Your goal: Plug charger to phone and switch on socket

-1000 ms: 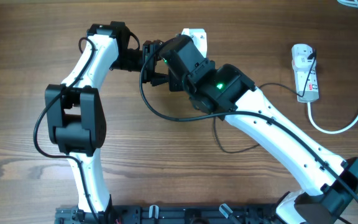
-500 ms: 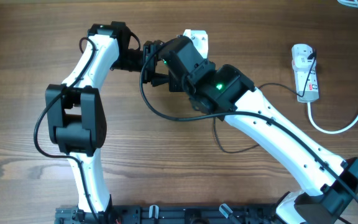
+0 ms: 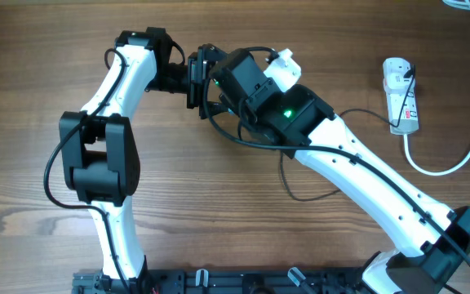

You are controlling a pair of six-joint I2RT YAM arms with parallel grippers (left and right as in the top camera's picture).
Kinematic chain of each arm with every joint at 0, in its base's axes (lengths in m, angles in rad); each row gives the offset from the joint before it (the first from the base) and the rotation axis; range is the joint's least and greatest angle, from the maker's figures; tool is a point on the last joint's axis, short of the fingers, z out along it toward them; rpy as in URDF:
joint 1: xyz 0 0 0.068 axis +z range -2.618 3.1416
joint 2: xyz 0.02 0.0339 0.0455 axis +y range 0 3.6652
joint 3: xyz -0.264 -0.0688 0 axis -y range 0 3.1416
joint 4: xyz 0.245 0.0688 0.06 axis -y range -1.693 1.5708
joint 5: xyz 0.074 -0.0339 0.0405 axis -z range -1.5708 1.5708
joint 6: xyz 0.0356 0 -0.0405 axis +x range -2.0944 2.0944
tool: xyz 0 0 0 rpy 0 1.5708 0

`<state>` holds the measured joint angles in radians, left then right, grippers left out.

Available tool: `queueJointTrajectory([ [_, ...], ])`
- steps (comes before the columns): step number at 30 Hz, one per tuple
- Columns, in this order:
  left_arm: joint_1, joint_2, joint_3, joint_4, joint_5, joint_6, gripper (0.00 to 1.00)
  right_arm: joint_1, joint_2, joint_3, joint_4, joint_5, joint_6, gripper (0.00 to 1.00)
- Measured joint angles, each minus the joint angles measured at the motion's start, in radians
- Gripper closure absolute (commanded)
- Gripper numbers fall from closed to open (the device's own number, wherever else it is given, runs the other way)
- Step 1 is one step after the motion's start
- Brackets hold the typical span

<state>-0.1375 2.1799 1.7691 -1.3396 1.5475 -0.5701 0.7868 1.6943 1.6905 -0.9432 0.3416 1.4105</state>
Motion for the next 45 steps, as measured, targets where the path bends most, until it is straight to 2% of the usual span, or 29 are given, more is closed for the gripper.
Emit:
queueJointTrajectory([
  [3, 0.000, 0.000, 0.000, -0.001, 0.004, -0.001, 0.24, 0.000, 0.000, 0.000, -0.008, 0.000, 0.156, 0.96],
  [4, 0.000, 0.000, 0.000, -0.001, 0.005, -0.001, 0.33, 0.000, 0.000, 0.000, -0.013, 0.000, 0.195, 0.96],
  [5, 0.000, 0.000, 0.000, 0.000, 0.006, -0.002, 0.36, -0.001, 0.000, 0.000, -0.021, 0.001, 0.254, 0.96],
  [10, 0.000, 0.000, 0.001, -0.002, 0.004, 0.002, 0.39, -0.011, -0.002, 0.000, -0.020, 0.003, 0.493, 0.96],
  [12, 0.000, 0.000, 0.001, -0.003, 0.005, 0.002, 0.47, -0.011, -0.002, 0.000, -0.013, 0.003, 0.539, 0.96],
  [15, 0.000, 0.000, 0.002, -0.003, 0.008, 0.002, 0.51, -0.011, -0.002, 0.000, -0.006, 0.003, 0.584, 0.96],
  [17, 0.000, 0.000, 0.002, -0.003, 0.008, 0.003, 0.57, -0.011, -0.002, 0.000, -0.005, 0.003, 0.608, 0.96],
  [21, 0.000, 0.000, 0.002, -0.003, 0.008, 0.003, 0.57, -0.011, -0.002, 0.000, 0.002, 0.003, 0.632, 0.96],
  [28, 0.000, 0.000, 0.002, -0.003, 0.008, 0.003, 0.66, -0.011, -0.002, 0.000, 0.008, 0.003, 0.639, 0.95],
  [39, 0.000, 0.000, 0.002, -0.003, 0.006, 0.003, 0.75, -0.012, -0.002, 0.000, 0.020, -0.008, 0.647, 0.95],
  [42, 0.000, 0.000, 0.002, -0.004, 0.005, 0.002, 0.89, -0.012, -0.002, 0.000, 0.021, -0.008, 0.647, 0.94],
  [44, 0.000, 0.000, 0.002, -0.005, -0.003, 0.000, 0.96, -0.015, -0.004, 0.000, 0.021, -0.008, 0.657, 0.88],
  [45, 0.000, 0.000, 0.002, -0.005, 0.002, -0.004, 0.96, -0.017, -0.005, 0.000, 0.021, -0.008, 0.666, 0.83],
])
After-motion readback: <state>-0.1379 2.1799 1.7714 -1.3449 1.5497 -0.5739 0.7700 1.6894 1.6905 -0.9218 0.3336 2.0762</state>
